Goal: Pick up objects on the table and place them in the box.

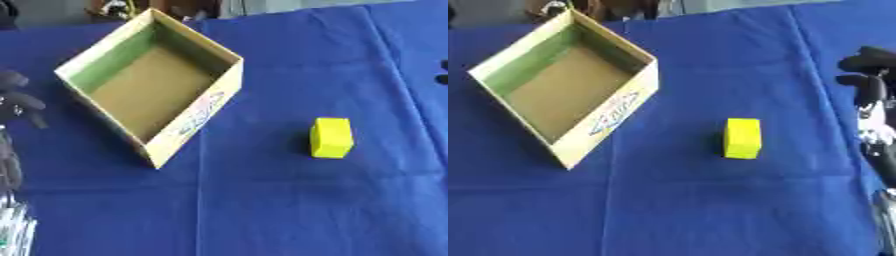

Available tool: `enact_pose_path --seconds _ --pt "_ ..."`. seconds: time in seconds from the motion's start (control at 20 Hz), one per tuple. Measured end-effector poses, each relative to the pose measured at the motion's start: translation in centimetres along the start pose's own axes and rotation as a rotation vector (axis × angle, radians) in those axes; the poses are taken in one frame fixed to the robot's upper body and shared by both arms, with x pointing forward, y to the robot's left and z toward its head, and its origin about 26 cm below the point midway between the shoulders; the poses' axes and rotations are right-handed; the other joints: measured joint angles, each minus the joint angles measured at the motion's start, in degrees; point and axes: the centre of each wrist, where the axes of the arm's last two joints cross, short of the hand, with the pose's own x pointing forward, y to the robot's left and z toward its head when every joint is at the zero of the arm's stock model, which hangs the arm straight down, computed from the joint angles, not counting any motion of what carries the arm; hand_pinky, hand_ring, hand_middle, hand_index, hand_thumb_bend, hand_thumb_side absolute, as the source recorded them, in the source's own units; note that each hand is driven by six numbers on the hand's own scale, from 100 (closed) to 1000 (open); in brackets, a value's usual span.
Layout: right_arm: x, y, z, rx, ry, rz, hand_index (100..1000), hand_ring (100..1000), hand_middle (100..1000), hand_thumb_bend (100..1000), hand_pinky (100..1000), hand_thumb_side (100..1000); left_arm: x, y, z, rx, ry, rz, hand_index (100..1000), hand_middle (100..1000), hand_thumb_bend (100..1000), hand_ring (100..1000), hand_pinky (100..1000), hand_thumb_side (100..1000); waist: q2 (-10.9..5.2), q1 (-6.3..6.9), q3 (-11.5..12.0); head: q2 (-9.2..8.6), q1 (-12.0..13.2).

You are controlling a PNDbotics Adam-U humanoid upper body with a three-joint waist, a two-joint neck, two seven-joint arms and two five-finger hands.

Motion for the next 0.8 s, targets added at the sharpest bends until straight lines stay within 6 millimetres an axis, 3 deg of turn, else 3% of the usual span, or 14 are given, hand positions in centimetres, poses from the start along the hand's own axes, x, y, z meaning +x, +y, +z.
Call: enact_pose_path --seconds 0.5,0.8 --pt "-0.1 -1.4 1.0 0.090 0.000 0.132 837 784 719 100 723 698 0.0 0.0 0.0 0.000 0.000 0.000 637 547 100 438 267 883 0.43 0.01 0.0 -0.21 0.0" --pt "-0.1 -3.2 2.0 0.210 0.014 0.309 862 795 744 100 749 748 0.0 0.0 0.0 -0.002 0.000 -0.006 635 546 100 436 264 883 1.21 0.02 0.3 -0.22 0.0"
